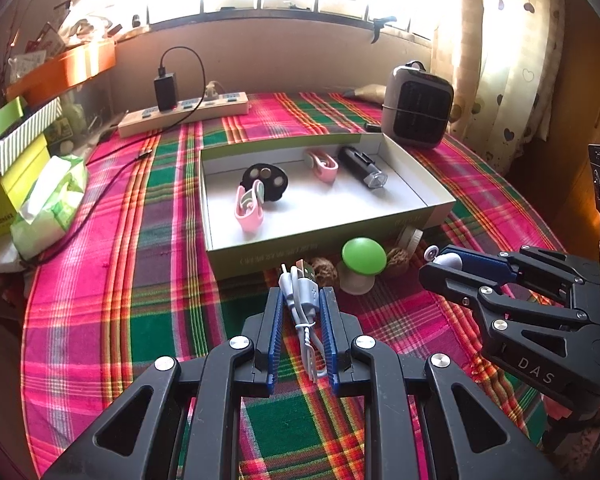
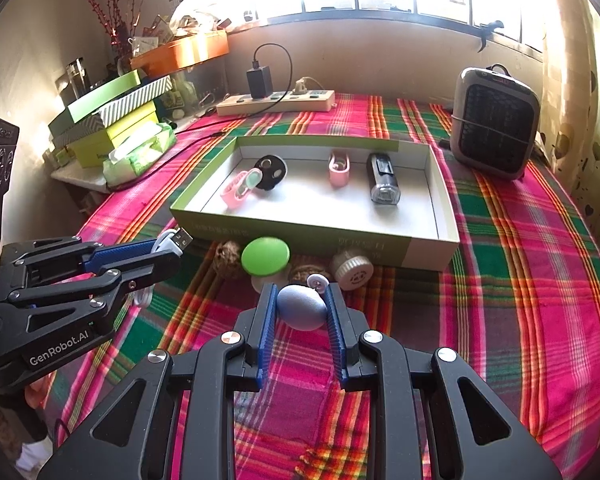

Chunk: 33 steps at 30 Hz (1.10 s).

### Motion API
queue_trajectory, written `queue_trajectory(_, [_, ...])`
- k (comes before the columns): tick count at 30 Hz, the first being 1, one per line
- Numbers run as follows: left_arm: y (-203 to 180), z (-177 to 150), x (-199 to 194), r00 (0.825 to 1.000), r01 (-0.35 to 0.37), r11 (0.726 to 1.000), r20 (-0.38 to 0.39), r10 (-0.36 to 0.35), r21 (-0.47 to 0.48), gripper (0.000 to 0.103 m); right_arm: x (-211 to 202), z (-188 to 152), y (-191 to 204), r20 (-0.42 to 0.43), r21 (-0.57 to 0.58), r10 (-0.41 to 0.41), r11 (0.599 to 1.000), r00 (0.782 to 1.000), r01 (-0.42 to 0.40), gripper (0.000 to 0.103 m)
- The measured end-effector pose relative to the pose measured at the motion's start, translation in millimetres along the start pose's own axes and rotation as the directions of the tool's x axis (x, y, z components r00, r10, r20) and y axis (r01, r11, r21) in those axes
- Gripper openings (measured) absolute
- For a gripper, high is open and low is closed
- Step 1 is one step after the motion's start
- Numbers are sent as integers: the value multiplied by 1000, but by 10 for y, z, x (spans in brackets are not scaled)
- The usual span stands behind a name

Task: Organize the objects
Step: 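Carry the cable in the left gripper and the egg in the right gripper over the box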

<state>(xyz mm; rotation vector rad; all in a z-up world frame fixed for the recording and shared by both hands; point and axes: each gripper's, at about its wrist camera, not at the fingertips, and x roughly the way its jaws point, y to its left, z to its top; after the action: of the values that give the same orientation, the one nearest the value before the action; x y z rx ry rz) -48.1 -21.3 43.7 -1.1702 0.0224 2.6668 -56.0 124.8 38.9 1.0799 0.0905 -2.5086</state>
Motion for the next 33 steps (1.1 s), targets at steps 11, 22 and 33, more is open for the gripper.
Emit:
queue_trajectory(11, [4, 121, 25, 1000, 2, 1000, 12, -2, 1, 17, 1, 100, -84, 14, 6, -4, 1000, 1000, 4, 26])
queue_trajectory(22, [40, 274, 98, 1000, -1, 1000, 20, 1, -5, 17, 53, 267, -227, 25, 12, -15, 1000, 1000, 15, 26])
queue_trajectory(33, [68, 450, 309, 1000, 17, 1000, 2, -17, -9, 17, 250, 487, -423, 11, 12, -50, 999, 999, 50, 26])
